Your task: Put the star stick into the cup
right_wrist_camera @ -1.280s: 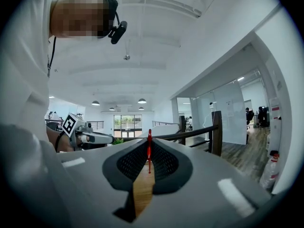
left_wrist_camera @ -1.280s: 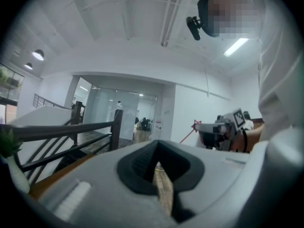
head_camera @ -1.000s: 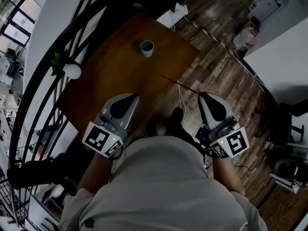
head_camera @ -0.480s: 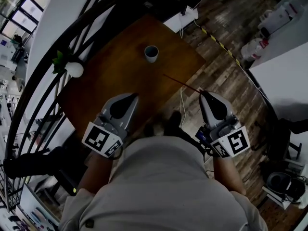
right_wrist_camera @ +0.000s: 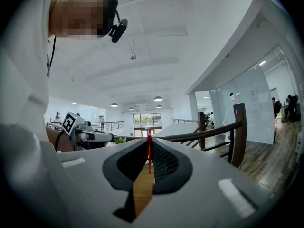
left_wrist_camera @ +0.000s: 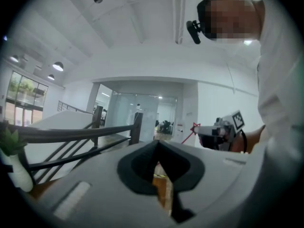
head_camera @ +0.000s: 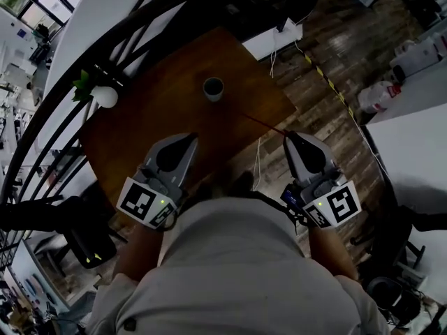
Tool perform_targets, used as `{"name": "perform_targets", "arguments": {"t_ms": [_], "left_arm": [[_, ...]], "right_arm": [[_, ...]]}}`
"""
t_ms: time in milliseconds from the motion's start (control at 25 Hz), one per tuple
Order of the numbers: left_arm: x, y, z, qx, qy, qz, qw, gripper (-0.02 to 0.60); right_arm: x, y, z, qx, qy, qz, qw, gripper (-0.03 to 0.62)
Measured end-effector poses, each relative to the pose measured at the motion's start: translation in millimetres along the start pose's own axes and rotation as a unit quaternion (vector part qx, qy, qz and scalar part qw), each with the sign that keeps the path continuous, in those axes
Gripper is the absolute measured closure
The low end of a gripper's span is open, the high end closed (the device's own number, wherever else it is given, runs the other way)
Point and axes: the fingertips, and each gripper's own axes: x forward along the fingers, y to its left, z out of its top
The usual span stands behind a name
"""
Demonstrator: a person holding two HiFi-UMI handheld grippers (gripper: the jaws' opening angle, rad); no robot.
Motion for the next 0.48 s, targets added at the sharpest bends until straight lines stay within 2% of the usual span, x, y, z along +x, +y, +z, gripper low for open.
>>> {"name": "perform_targets", "arguments": {"t_ms": [280,480], "left_arm": [[39,-13,-13,-0.009,0.009,0.047,0.9988,0.578],[60,-8,-25,-0.013,0.02,0.046,0.9987,0.578]], "right_arm": [[-2,-50,-10,-0.008,0.018,0.054,0.998,0.571],[8,-71,-21,0.0,0.025,0.06,0.998,0.571]]}}
